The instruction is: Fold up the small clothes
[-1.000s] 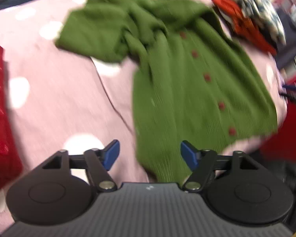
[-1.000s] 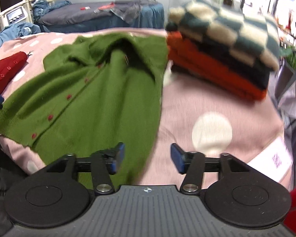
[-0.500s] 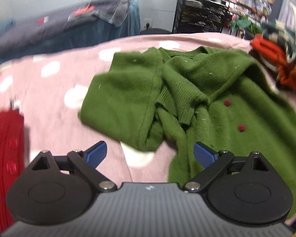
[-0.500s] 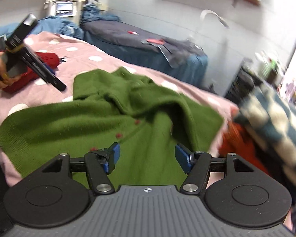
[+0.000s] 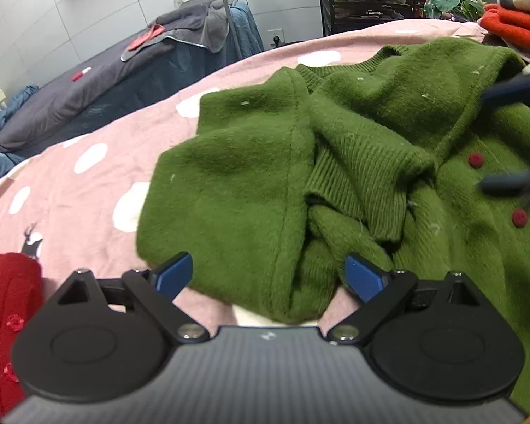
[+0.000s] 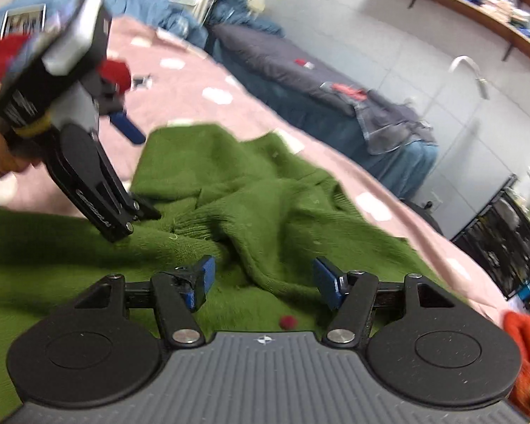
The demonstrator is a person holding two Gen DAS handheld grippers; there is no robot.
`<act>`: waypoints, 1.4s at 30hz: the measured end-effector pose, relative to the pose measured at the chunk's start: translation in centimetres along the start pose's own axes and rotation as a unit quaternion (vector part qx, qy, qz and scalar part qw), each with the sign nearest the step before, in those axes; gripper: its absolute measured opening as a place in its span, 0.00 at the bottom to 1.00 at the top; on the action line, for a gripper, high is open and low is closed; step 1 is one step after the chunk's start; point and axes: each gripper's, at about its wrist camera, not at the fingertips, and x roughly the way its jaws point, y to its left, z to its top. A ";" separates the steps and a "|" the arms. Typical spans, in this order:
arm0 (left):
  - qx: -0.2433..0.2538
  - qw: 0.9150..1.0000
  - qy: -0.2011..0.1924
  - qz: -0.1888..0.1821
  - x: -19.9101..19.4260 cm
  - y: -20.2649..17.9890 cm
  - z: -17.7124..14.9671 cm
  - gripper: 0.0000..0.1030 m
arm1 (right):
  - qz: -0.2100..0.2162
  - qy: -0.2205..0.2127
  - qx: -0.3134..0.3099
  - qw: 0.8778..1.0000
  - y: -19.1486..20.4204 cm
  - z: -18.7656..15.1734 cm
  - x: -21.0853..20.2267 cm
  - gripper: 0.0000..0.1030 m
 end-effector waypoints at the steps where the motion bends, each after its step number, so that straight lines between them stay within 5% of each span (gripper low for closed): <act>1: -0.003 1.000 0.004 -0.005 0.5 0.1 0.2 0.95 | 0.002 0.005 -0.009 1.000 0.4 0.1 1.0 0.96; 4: -0.021 1.000 0.008 -0.013 2.3 0.4 0.7 1.00 | -0.018 0.005 -0.036 0.999 1.3 0.0 3.4 0.92; 5: -0.027 0.999 0.006 -0.015 2.8 0.5 0.7 1.00 | -0.021 0.002 -0.040 0.999 1.4 -0.1 3.8 0.79; 6: -0.033 0.999 0.003 -0.018 3.3 0.6 0.8 1.00 | -0.018 0.002 -0.036 0.999 1.3 -0.2 4.0 0.43; 7: -0.041 0.999 0.002 -0.019 3.8 0.6 0.9 1.00 | -0.015 0.002 -0.027 1.000 1.1 -0.2 4.1 0.21; 9: -0.050 0.999 0.001 -0.013 4.3 0.5 1.0 0.98 | -0.016 -0.004 -0.010 1.000 0.5 -0.5 3.8 0.17; 11: -0.046 0.999 -0.007 -0.013 4.0 0.2 1.3 0.83 | -0.034 -0.026 -0.008 0.999 0.1 -0.7 2.5 0.14; 13: -0.049 0.999 -0.017 -0.013 3.1 0.3 1.4 0.46 | -0.064 -0.049 -0.005 0.997 -0.6 -0.8 0.6 0.09; 15: -0.050 0.998 -0.024 0.002 2.5 0.6 1.6 0.32 | -0.109 -0.072 0.002 0.991 -2.0 -0.7 -1.7 0.09; 24: -0.139 0.989 -0.017 0.044 0.9 7.0 1.6 0.24 | -0.273 -0.121 0.102 0.949 -10.0 -2.3 -13.9 0.09; 25: -0.139 0.988 -0.017 0.064 0.6 7.5 1.7 0.10 | -0.283 -0.124 0.107 0.945 -10.5 -2.8 -14.9 0.09; 26: -0.123 0.985 -0.021 0.123 0.2 7.8 1.7 0.01 | -0.300 -0.123 0.110 0.940 -10.8 -3.1 -16.2 0.09; 28: -0.093 0.972 -0.032 0.212 -0.3 8.9 1.5 0.02 | -0.310 -0.118 0.119 0.936 -11.1 -4.3 -17.0 0.09; 29: -0.118 0.973 -0.020 0.200 -0.2 10.4 1.2 0.02 | -0.299 -0.120 0.133 0.937 -11.0 -4.9 -17.7 0.09; 32: -0.204 0.975 0.025 0.083 0.5 13.3 0.4 0.06 | -0.272 -0.102 0.134 0.947 -9.5 -6.0 -16.6 0.09; 33: -0.205 0.976 0.022 0.070 0.1 13.0 0.2 0.14 | -0.275 -0.097 0.125 0.948 -8.7 -6.3 -16.3 0.09; 35: -0.167 0.984 0.000 0.063 -0.9 11.0 0.4 0.56 | -0.279 -0.088 0.121 0.949 -7.3 -6.9 -15.9 0.09; 36: -0.147 0.987 -0.016 0.060 -1.3 9.8 1.0 0.87 | -0.273 -0.090 0.130 0.949 -6.8 -7.3 -16.1 0.09; 37: -0.124 0.990 -0.033 0.059 -1.7 8.5 1.4 1.00 | -0.268 -0.090 0.136 0.949 -6.6 -7.3 -16.4 0.09; 42: -0.010 0.990 -0.063 0.122 0.3 2.7 5.3 1.00 | -0.256 -0.081 0.141 0.953 -4.7 -8.1 -17.0 0.09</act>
